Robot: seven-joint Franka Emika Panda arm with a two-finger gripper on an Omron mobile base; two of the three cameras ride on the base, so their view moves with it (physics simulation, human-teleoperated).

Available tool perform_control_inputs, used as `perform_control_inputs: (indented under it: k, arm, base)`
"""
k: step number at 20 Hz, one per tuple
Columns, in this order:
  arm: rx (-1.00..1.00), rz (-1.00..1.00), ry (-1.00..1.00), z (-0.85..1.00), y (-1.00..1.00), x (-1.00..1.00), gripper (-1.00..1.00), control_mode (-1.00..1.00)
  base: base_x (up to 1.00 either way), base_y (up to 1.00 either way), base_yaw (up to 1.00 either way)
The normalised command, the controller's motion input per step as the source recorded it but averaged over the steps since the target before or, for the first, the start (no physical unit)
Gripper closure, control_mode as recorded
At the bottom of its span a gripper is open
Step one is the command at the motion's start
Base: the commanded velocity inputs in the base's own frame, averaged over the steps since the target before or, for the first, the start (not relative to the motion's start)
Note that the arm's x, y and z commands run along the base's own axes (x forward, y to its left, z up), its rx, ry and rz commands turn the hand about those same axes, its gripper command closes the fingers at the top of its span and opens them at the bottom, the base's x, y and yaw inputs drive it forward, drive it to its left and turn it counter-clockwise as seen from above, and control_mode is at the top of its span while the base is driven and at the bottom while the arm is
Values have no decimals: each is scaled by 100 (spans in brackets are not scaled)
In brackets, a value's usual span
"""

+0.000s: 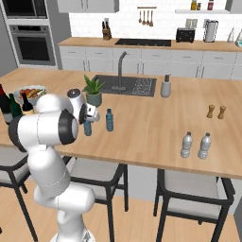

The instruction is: Move the plastic bottles in the middle to the plastics group, and the glass bottles in the middle to the glass group.

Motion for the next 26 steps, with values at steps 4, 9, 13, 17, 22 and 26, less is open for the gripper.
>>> perform_control_inputs:
  k: [4, 9, 13, 17, 22, 26]
  arm:
    - [0, 0, 0, -10, 0, 13, -100, -100]
    - [0, 0, 0, -6, 0, 18, -100, -100]
    - [0, 0, 0, -4, 0, 9, -100, -100]
    - [0, 0, 0, -7, 0, 7, -100, -100]
    - [0, 0, 0, -5, 1, 6, -100, -100]
    - [0, 0, 0, 0, 0, 0, 100, -100]
  base:
    - [0, 0, 0]
    - [0, 0, 0]
    - [0, 0, 0]
    - [0, 0, 0]
    - [0, 0, 0]
    - [0, 0, 0]
